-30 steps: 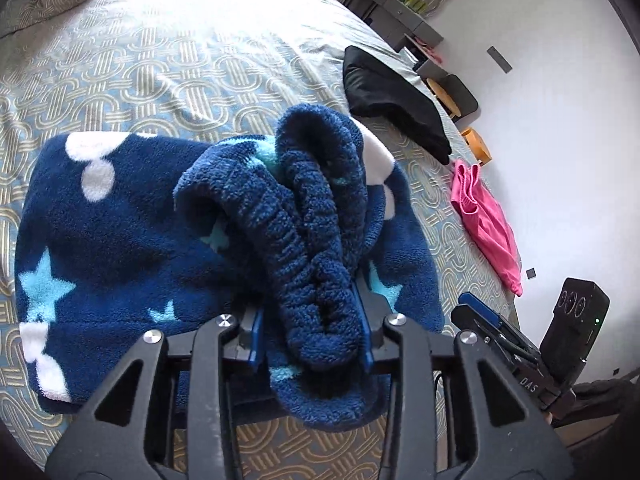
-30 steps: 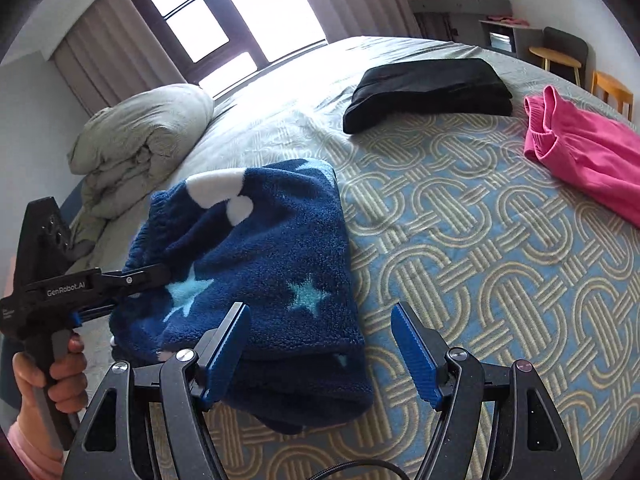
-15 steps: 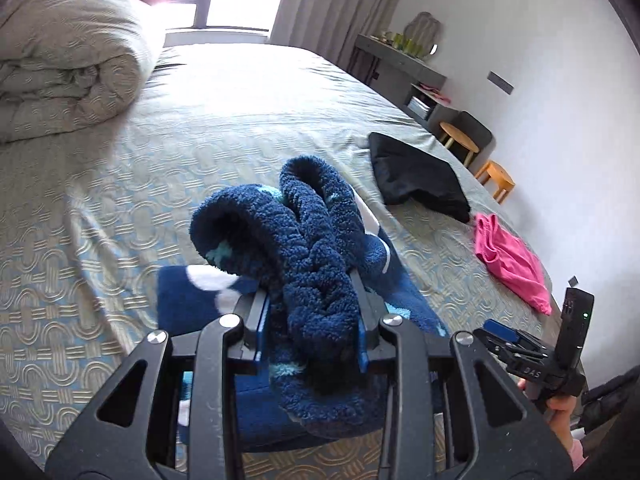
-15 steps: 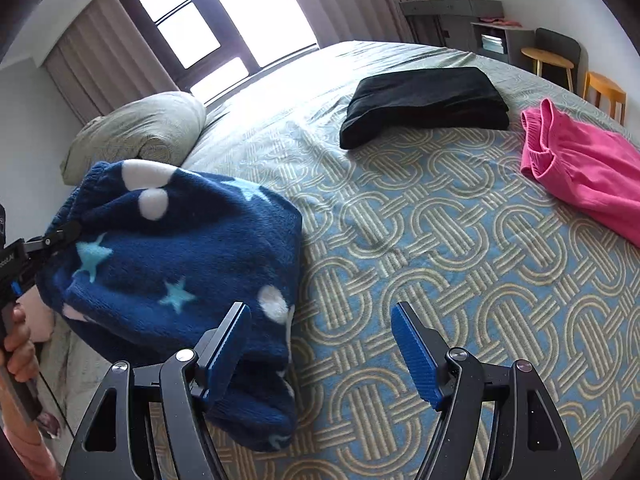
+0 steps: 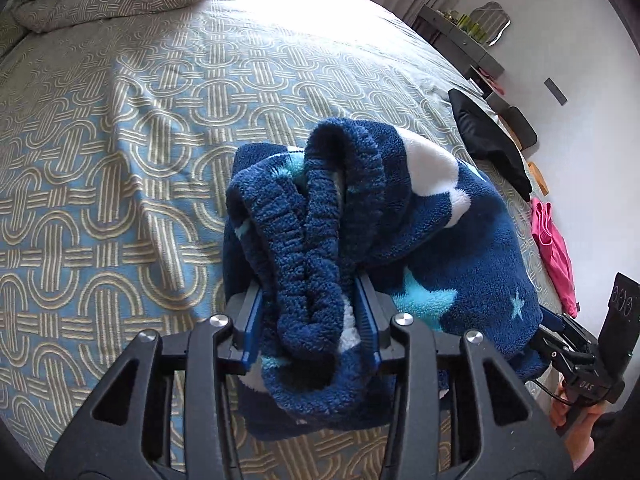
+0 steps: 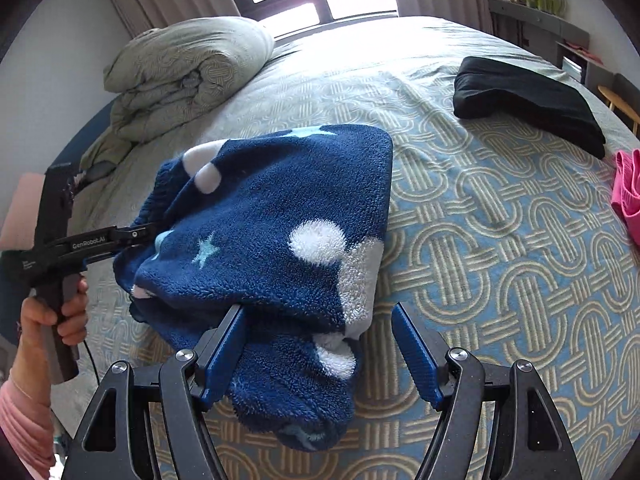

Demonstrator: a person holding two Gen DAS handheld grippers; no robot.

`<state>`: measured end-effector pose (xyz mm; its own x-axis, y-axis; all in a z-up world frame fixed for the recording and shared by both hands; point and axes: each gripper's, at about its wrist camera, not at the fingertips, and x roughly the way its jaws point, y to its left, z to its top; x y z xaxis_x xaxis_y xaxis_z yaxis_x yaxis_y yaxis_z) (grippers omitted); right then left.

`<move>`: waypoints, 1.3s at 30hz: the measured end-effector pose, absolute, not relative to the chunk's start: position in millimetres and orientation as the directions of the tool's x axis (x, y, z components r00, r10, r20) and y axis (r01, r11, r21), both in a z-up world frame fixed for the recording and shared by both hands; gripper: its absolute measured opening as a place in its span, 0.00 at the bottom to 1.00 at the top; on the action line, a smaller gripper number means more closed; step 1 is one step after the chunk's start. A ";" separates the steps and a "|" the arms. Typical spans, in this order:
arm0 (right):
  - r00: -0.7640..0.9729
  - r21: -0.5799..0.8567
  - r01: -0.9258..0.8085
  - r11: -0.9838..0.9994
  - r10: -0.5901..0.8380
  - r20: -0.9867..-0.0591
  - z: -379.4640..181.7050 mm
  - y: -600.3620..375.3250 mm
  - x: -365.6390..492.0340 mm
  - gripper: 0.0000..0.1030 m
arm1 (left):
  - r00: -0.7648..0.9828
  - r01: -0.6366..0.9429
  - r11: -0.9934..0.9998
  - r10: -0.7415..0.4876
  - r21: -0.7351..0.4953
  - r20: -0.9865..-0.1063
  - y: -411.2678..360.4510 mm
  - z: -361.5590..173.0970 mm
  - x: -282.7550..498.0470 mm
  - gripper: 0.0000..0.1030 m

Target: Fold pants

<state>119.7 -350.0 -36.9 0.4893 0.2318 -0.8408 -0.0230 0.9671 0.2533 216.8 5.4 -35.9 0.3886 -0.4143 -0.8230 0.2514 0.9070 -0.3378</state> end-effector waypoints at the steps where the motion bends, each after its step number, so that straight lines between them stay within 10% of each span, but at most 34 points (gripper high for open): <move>1: 0.488 0.254 -0.021 0.967 0.231 -0.842 -36.9 -350.5 120.5 0.72 | 0.394 0.256 0.903 -0.423 -0.344 -0.816 8.6 -30.6 212.2 0.41; 7: 0.484 0.281 0.001 0.960 0.246 -0.840 -37.4 -355.1 125.6 0.75 | 0.433 0.241 0.936 -0.340 -0.256 -0.835 18.1 -42.9 206.6 0.64; 14: 0.360 0.392 0.036 0.919 0.354 -0.863 -74.2 -356.2 110.5 0.78 | 0.403 0.149 0.910 -0.412 -0.386 -0.817 30.4 -60.0 204.6 0.65; 22: 0.409 0.425 -0.010 0.905 0.391 -0.824 -65.9 -353.2 89.2 0.36 | 0.511 0.247 0.938 -0.340 -0.244 -0.790 -2.3 6.0 192.9 0.63; 31: 0.434 0.468 0.027 0.883 0.411 -0.802 -70.4 -364.8 78.5 0.37 | 0.409 0.446 0.833 -0.515 -0.327 -0.753 -96.8 29.2 210.7 0.63; 35: 0.446 0.437 0.012 0.900 0.386 -0.807 -69.3 -357.6 70.7 0.37 | 0.418 0.386 0.921 -0.227 -0.054 -0.879 -126.8 -27.8 233.8 0.63; 39: 0.448 0.454 0.012 0.891 0.401 -0.799 -74.6 -356.1 63.2 0.38 | 0.360 0.287 0.922 -0.357 -0.261 -0.862 -84.6 -47.1 246.5 0.60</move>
